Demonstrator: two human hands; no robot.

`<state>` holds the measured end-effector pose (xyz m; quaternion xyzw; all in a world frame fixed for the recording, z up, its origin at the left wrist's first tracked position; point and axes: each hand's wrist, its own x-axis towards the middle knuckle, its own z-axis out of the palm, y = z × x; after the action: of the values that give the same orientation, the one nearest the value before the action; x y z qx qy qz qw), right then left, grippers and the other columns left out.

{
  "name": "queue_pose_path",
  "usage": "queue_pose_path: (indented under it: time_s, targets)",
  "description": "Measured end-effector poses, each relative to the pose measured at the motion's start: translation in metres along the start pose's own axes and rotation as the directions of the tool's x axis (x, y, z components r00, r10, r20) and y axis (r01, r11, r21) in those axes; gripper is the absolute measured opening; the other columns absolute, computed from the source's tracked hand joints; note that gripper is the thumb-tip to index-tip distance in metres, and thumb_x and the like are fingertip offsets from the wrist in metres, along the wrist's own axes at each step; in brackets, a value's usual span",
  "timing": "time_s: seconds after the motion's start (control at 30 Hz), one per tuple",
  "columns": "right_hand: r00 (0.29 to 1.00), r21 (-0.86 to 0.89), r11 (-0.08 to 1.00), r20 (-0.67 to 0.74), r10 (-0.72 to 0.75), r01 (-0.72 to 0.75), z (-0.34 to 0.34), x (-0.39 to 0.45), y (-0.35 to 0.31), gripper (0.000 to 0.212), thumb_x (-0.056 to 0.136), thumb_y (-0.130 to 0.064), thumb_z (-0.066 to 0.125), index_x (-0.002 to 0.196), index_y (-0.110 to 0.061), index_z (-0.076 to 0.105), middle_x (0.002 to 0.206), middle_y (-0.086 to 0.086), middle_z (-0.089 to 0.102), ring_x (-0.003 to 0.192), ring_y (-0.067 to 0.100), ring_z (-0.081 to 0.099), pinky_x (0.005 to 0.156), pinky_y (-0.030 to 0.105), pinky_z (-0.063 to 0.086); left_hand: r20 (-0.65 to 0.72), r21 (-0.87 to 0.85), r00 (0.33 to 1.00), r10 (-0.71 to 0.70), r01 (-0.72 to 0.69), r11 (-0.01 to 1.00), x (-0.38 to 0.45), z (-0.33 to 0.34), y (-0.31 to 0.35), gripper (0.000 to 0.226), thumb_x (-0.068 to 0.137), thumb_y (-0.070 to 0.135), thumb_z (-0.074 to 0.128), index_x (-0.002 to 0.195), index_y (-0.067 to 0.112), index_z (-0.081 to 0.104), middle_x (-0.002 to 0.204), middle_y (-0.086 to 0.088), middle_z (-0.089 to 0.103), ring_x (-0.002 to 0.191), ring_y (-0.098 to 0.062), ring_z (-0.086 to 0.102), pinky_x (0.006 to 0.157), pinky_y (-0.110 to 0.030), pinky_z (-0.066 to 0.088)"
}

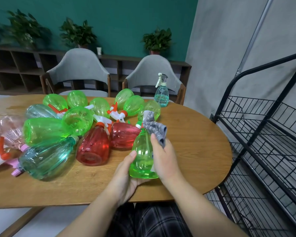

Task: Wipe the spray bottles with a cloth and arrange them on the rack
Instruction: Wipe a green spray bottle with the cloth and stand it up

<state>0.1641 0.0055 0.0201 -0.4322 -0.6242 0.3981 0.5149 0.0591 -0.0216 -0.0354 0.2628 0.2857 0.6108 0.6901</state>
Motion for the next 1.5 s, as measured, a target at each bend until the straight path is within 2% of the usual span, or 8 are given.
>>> queue_pose_path:
  time_s: [0.1,0.23,0.53,0.67,0.83,1.07,1.2,1.5]
  targets:
    - [0.991,-0.033,0.992,0.065,-0.121,0.123,-0.002,-0.003,0.01,0.046,0.087,-0.035,0.046,0.13,-0.025,0.057,0.133,-0.013,0.056,0.132,0.009,0.044,0.113,0.038,0.033,-0.012,0.006,1.0,0.025,-0.025,1.0,0.0,-0.001,0.0,0.058,0.087,0.046,0.057,0.133,0.01,0.055,0.121,-0.016,0.068,0.1,-0.026,0.069,0.074,-0.046,0.06]
    - [0.951,-0.132,0.949,0.16,-0.263,0.285,-0.006,-0.013,0.016,0.043,0.085,-0.02,0.048,0.124,-0.036,0.055,0.124,-0.049,0.04,0.136,-0.012,0.025,0.11,0.01,0.018,-0.01,0.002,1.0,-0.001,0.001,1.0,-0.001,0.0,-0.001,0.056,0.088,0.042,0.041,0.132,0.011,0.055,0.126,-0.018,0.065,0.108,-0.029,0.066,0.071,-0.045,0.059]
    - [0.86,0.009,0.869,0.141,-0.491,0.495,-0.013,-0.025,0.028,0.029,0.074,-0.025,0.052,0.082,-0.01,0.075,0.105,0.002,0.071,0.104,0.012,0.065,0.109,0.03,0.033,-0.125,0.121,0.992,-0.028,0.043,0.992,0.005,-0.007,-0.005,0.063,0.095,0.063,0.028,0.13,0.022,0.059,0.124,-0.007,0.068,0.111,-0.025,0.064,0.102,-0.049,0.046]
    - [0.991,0.441,0.891,0.021,-0.132,0.109,-0.016,-0.027,0.007,0.027,0.065,-0.025,0.053,0.056,-0.001,0.061,0.06,0.006,0.067,0.068,0.019,0.066,0.088,0.029,0.048,-0.181,0.085,0.983,-0.022,0.038,0.996,0.01,-0.013,-0.009,0.058,0.089,0.061,0.049,0.126,0.018,0.062,0.122,-0.008,0.068,0.109,-0.027,0.063,0.092,-0.046,0.055]
    - [0.909,0.907,0.404,-0.064,0.411,-0.119,-0.028,0.004,-0.021,0.031,0.096,-0.025,0.042,0.089,-0.008,0.066,0.08,0.012,0.071,0.084,0.026,0.067,0.091,0.045,0.048,-0.054,0.015,0.998,0.01,-0.009,1.0,0.003,-0.007,0.0,0.051,0.077,0.049,0.053,0.118,0.019,0.063,0.103,-0.007,0.074,0.084,-0.021,0.071,0.064,-0.035,0.059]
    - [0.998,0.15,0.988,-0.037,0.041,-0.035,-0.005,0.008,-0.016,0.032,0.096,-0.033,0.05,0.123,-0.019,0.059,0.13,-0.002,0.059,0.123,0.014,0.051,0.106,0.034,0.038,0.009,0.042,1.0,-0.024,0.024,0.999,-0.003,0.004,0.003,0.048,0.084,0.041,0.046,0.124,0.02,0.062,0.117,-0.009,0.071,0.098,-0.023,0.071,0.079,-0.045,0.058]
    - [0.961,-0.237,0.938,0.175,-0.214,0.252,-0.005,0.004,0.006,0.054,0.093,-0.006,0.051,0.14,-0.032,0.043,0.13,-0.047,0.025,0.14,-0.008,0.017,0.118,0.03,0.014,0.033,0.028,0.999,-0.003,0.002,1.0,-0.002,0.002,0.004,0.049,0.092,0.041,0.044,0.135,0.021,0.054,0.131,-0.01,0.064,0.118,-0.029,0.062,0.092,-0.056,0.052]
    - [0.889,-0.145,0.888,0.221,-0.401,0.436,-0.01,-0.013,0.022,0.04,0.073,-0.025,0.047,0.104,-0.019,0.072,0.117,-0.044,0.051,0.13,-0.008,0.038,0.111,0.019,0.024,-0.016,0.006,1.0,0.015,-0.015,1.0,-0.004,0.004,0.002,0.06,0.096,0.053,0.027,0.131,0.015,0.056,0.121,-0.015,0.068,0.108,-0.028,0.067,0.083,-0.053,0.054]
